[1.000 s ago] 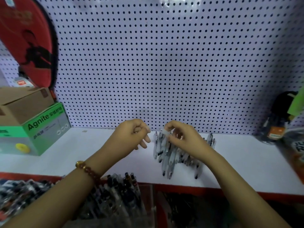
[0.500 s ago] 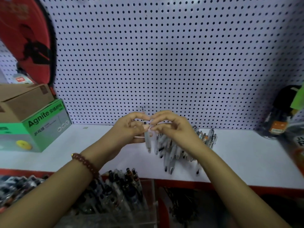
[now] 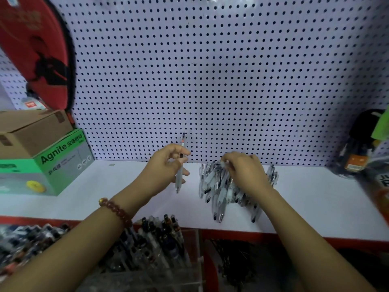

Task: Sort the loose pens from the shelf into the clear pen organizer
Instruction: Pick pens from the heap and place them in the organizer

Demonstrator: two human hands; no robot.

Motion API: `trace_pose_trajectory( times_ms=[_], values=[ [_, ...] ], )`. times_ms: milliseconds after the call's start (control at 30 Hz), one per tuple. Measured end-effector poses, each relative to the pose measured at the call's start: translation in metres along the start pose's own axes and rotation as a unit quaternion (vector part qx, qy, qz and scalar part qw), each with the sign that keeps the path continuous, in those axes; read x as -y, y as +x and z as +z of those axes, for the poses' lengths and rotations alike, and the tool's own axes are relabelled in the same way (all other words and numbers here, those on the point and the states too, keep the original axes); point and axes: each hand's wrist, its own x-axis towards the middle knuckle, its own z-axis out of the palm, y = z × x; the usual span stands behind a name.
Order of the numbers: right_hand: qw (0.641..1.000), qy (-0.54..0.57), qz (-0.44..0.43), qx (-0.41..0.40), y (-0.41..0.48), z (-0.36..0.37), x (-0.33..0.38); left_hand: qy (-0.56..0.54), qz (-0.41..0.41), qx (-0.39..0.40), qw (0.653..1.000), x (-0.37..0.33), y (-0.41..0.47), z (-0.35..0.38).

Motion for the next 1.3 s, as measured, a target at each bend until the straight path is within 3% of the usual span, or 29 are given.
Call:
trace_pose_trajectory(
  times_ms=[67, 133, 200, 333, 433, 567, 700, 800, 867, 967, 1067, 1167, 1233, 1300],
  values=[
    [0.991, 0.071, -0.048, -0.098, 0.000, -0.007, 0.009, 0.017, 0.034, -0.027, 0.999, -0.002, 0.000, 0.000],
    [0.959, 0.142, -0.127, -0.210, -0.001, -0.025, 0.029, 0.029, 0.087, -0.056, 0.994, -0.008, -0.002, -0.002],
    [0.925, 0.130, -0.209, -0.290, -0.006, -0.039, 0.053, -0.003, 0.116, -0.069, 0.991, -0.020, -0.005, -0.003],
    [0.880, 0.084, -0.293, -0.363, -0.023, -0.051, 0.096, -0.077, 0.114, -0.025, 0.990, -0.040, -0.020, -0.005],
    [0.865, 0.123, -0.319, -0.366, -0.036, -0.060, 0.121, -0.087, 0.130, -0.012, 0.988, -0.049, -0.040, -0.010],
    [0.875, 0.165, -0.345, -0.296, -0.049, -0.069, 0.149, -0.117, 0.139, -0.026, 0.983, -0.053, -0.073, -0.025],
    [0.882, 0.287, -0.349, -0.138, -0.077, -0.074, 0.176, -0.074, 0.158, -0.057, 0.983, -0.034, -0.115, -0.045],
    [0.832, 0.485, -0.269, -0.024, -0.111, -0.070, 0.196, 0.018, 0.190, -0.076, 0.979, -0.012, -0.150, -0.054],
    [0.779, 0.600, -0.181, 0.018, -0.132, -0.068, 0.210, 0.053, 0.191, -0.098, 0.975, 0.004, -0.172, -0.054],
    [0.718, 0.693, -0.055, 0.003, -0.148, -0.071, 0.224, -0.006, 0.178, -0.100, 0.979, 0.025, -0.203, -0.052],
    [0.739, 0.671, 0.029, 0.051, -0.147, -0.074, 0.224, -0.010, 0.185, -0.123, 0.975, 0.043, -0.227, -0.057],
    [0.775, 0.607, -0.012, 0.174, -0.152, -0.070, 0.226, 0.060, 0.178, -0.096, 0.978, 0.055, -0.245, -0.059],
    [0.783, 0.586, -0.040, 0.202, -0.160, -0.066, 0.232, 0.082, 0.167, -0.071, 0.980, 0.061, -0.253, -0.059],
    [0.792, 0.576, -0.016, 0.204, -0.162, -0.060, 0.233, 0.078, 0.153, -0.056, 0.984, 0.064, -0.258, -0.062]
  ],
)
